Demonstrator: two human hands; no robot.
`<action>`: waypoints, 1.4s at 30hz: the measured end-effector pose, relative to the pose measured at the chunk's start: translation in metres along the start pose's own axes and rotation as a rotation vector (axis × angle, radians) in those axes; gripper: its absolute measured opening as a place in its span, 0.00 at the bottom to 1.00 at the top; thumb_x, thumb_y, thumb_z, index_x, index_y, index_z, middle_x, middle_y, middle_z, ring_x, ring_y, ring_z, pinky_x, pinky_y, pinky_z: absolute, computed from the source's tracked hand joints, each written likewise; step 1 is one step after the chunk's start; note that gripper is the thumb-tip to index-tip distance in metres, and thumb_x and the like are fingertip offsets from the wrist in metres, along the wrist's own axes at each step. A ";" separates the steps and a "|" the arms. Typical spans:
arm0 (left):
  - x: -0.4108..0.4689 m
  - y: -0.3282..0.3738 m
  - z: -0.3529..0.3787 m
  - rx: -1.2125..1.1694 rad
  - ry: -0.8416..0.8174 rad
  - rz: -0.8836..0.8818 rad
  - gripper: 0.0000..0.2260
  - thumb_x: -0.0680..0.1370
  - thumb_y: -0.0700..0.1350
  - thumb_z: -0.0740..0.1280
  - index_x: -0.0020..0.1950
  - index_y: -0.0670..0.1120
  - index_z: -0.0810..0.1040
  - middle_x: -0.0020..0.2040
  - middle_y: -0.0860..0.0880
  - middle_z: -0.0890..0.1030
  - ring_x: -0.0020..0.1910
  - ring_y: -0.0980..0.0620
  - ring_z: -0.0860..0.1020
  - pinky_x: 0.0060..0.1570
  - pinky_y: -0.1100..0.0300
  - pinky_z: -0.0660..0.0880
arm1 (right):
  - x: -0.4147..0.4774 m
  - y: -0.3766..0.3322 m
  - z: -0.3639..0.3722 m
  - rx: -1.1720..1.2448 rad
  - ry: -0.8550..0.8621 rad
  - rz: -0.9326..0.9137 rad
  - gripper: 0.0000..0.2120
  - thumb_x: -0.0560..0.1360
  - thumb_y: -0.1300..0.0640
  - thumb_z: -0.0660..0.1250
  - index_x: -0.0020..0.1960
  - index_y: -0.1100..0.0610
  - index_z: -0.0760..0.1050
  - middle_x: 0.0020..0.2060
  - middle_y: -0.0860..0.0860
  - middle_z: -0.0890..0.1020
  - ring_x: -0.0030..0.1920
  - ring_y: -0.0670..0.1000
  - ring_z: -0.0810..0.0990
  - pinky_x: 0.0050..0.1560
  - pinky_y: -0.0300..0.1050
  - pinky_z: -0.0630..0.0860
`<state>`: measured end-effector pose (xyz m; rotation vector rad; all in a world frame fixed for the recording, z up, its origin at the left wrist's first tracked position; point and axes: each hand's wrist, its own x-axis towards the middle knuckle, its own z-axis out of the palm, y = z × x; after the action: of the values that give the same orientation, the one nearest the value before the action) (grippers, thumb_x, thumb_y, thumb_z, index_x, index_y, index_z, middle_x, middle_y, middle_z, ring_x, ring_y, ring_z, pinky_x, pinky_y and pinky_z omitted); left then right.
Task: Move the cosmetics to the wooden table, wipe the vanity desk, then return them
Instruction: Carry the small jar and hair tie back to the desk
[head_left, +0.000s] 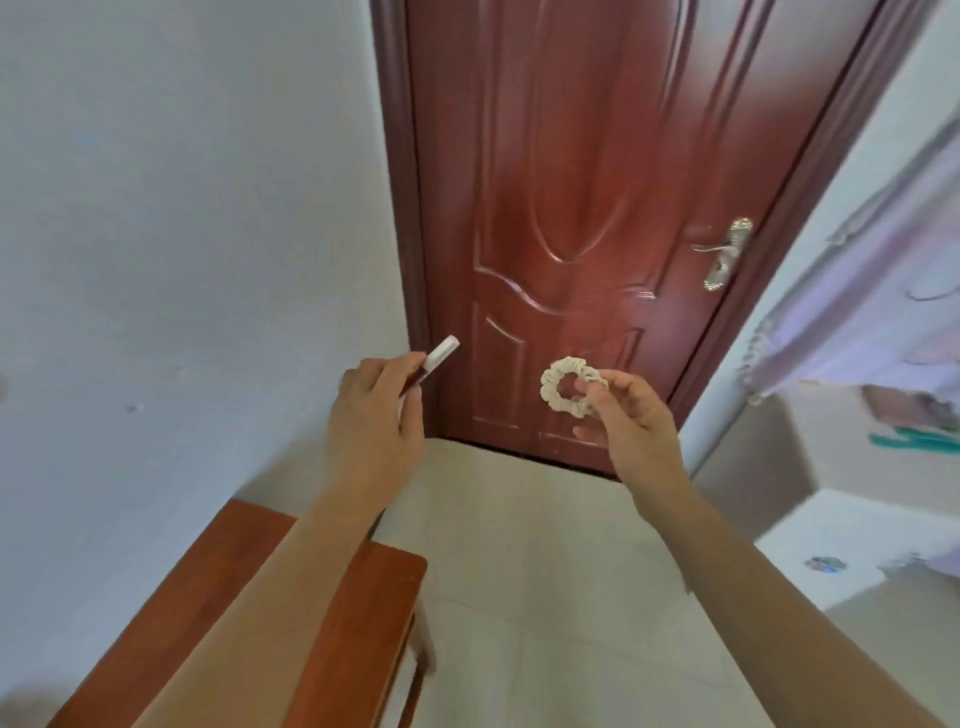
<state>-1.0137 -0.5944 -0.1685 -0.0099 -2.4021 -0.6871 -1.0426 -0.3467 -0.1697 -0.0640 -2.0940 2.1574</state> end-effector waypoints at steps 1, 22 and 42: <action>0.003 0.024 0.013 -0.022 -0.027 0.033 0.14 0.79 0.41 0.64 0.64 0.49 0.75 0.53 0.50 0.76 0.50 0.49 0.72 0.44 0.56 0.71 | -0.001 -0.003 -0.030 0.028 0.064 0.014 0.05 0.80 0.57 0.66 0.55 0.54 0.78 0.48 0.48 0.86 0.49 0.48 0.84 0.46 0.46 0.82; -0.084 0.529 0.353 -0.277 -0.567 0.522 0.13 0.77 0.44 0.65 0.62 0.51 0.75 0.48 0.54 0.75 0.46 0.51 0.75 0.42 0.54 0.74 | -0.049 0.018 -0.612 0.096 0.734 0.140 0.10 0.80 0.54 0.66 0.58 0.58 0.77 0.47 0.52 0.86 0.46 0.49 0.84 0.49 0.47 0.81; 0.034 0.770 0.696 -0.440 -0.795 0.633 0.08 0.78 0.44 0.65 0.57 0.50 0.76 0.44 0.52 0.76 0.43 0.50 0.76 0.39 0.54 0.74 | 0.186 0.049 -0.890 0.043 0.882 0.269 0.07 0.80 0.57 0.66 0.56 0.57 0.79 0.44 0.50 0.86 0.44 0.48 0.84 0.46 0.45 0.79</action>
<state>-1.3085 0.3982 -0.2471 -1.3860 -2.6339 -0.9917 -1.1196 0.5576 -0.2368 -1.1152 -1.5574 1.7719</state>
